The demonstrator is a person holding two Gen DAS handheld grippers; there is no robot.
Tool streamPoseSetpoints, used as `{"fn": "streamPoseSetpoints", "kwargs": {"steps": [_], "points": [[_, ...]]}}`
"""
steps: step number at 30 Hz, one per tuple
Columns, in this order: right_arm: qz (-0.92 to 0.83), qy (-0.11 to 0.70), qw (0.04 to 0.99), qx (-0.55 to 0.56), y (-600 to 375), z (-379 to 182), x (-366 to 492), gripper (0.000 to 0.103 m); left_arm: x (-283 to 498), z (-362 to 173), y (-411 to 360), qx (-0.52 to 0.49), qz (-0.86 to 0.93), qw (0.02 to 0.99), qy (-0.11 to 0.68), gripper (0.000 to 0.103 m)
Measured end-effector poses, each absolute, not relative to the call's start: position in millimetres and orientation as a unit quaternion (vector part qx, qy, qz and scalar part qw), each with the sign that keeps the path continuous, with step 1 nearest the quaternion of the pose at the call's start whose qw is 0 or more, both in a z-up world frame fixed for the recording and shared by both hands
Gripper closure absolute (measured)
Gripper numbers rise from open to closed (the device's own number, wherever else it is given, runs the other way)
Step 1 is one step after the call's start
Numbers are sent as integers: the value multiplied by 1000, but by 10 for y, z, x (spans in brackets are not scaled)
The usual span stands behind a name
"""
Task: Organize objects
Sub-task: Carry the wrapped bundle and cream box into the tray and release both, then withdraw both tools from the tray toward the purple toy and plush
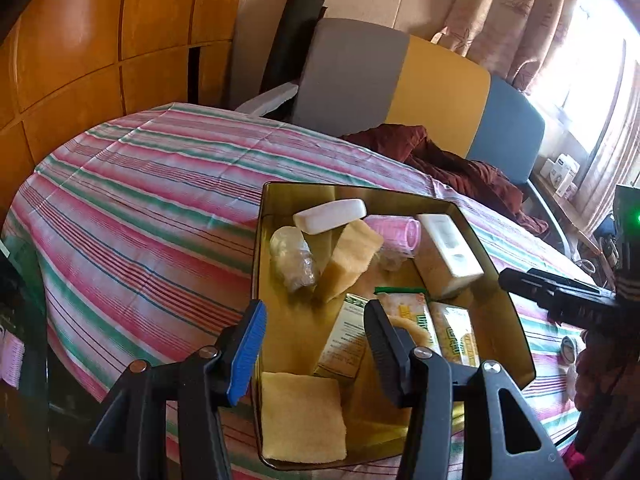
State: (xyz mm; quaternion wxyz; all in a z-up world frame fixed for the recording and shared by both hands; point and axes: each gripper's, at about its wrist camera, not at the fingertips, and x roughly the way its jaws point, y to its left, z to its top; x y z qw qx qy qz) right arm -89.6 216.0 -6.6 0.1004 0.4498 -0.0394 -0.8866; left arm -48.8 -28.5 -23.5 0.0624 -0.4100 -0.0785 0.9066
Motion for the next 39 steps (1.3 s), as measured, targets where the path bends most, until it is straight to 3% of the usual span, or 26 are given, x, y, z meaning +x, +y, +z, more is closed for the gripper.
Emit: {"fn": "streamPoseSetpoints", "kwargs": {"steps": [20,39], "points": [[-899,-12,105,424,1929,-29,-371,1,-241,-109,-192,-398,913,60,-68,52],[-906,-19,90,413,2051,-20,-200,0,-121,-20,-43,-385,920,69,-37,52]]}}
